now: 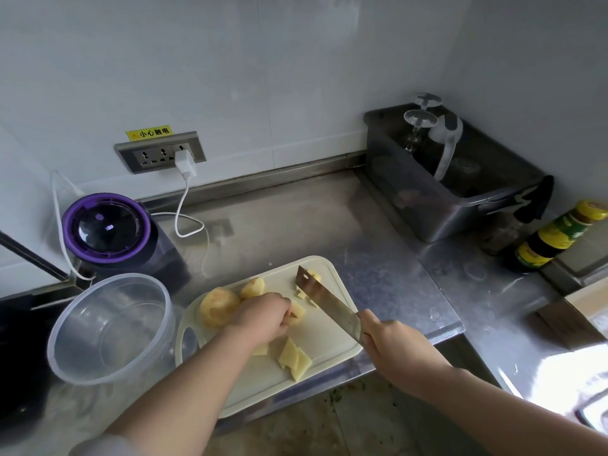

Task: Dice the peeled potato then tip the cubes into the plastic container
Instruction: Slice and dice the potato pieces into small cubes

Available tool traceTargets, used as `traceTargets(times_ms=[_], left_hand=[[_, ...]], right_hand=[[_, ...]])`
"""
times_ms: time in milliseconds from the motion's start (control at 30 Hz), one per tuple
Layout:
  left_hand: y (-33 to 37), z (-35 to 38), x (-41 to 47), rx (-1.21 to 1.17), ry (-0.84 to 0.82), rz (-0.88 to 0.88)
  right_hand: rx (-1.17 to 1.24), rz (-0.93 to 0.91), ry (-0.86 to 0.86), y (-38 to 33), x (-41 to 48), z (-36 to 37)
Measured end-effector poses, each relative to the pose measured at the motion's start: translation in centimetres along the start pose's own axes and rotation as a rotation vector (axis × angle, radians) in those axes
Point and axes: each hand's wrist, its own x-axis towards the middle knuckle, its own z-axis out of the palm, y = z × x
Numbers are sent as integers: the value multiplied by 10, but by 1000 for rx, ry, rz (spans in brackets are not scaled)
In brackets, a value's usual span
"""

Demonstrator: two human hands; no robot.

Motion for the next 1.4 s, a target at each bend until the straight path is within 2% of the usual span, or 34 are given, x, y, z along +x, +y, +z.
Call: traceTargets(times_ms=[333, 533, 1400], left_hand=[[74, 15, 3, -178, 192, -179], [73, 17, -1, -241, 258, -234], [72, 18, 0, -282, 235, -270]], right_hand=[[0, 88, -16, 15, -13, 2], [-58, 109, -79, 16, -20, 19], [-126, 46, -163, 3, -17, 28]])
